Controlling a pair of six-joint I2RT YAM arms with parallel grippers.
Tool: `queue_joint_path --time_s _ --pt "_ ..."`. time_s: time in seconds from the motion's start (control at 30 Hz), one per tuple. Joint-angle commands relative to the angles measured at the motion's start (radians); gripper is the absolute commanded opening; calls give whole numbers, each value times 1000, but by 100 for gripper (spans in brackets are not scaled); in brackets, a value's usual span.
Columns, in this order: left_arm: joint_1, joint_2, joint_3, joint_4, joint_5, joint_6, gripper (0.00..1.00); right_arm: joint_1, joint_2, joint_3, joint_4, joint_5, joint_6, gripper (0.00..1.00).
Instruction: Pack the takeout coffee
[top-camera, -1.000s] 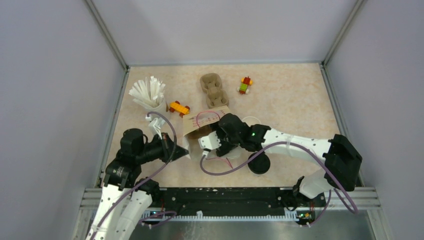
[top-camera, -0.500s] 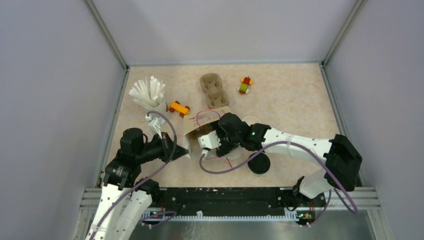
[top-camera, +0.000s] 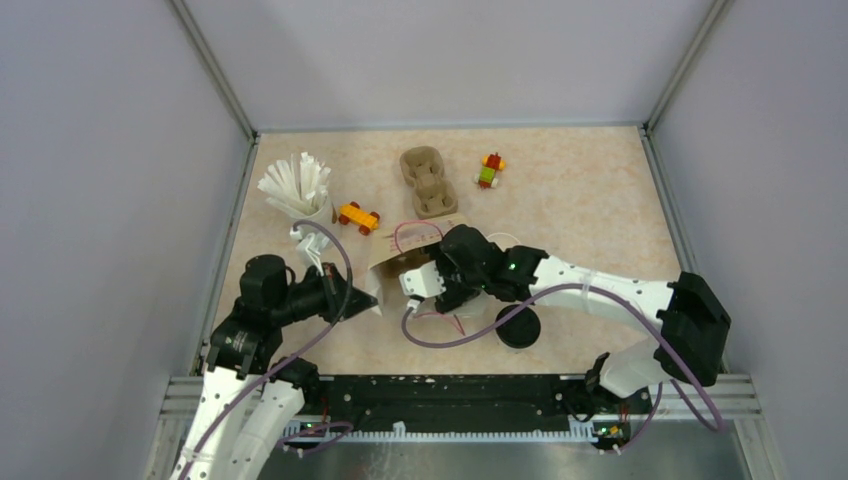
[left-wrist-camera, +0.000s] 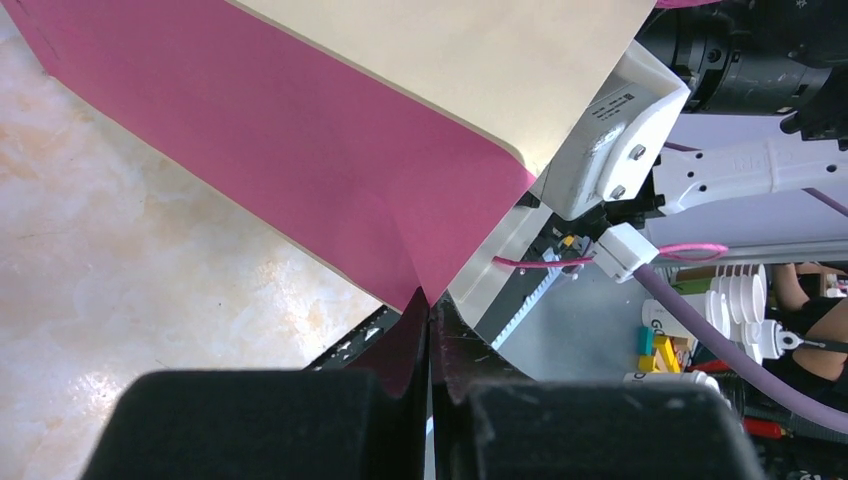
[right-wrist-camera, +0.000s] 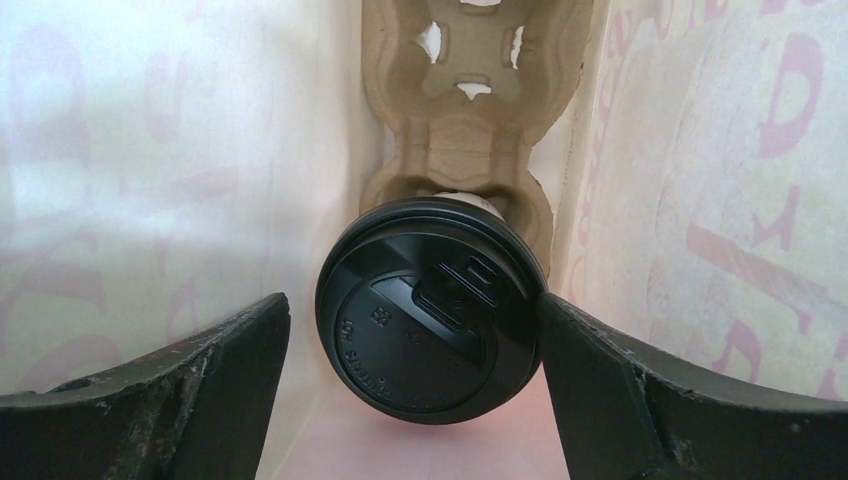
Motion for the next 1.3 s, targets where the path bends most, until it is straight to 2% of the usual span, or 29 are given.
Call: queue_joint_path --time_s 0.0,0.17,0.33,0.67,0.9,1.27 --pt "0 4 10 62 -2 -20 0 -20 -62 34 -19 12 17 91" --pt "0 15 16 71 -1 -21 0 -20 -75 30 -16 22 19 98" --pt "0 26 19 69 4 -14 0 -21 -81 23 -10 2 21 98" --pt "0 46 43 55 -7 7 0 -23 -74 41 16 -22 1 92" --pt "0 55 76 15 -10 1 0 -22 -79 68 -30 -67 15 95" --pt "1 85 179 -97 -18 -44 0 -24 -73 163 -121 -158 54 93"
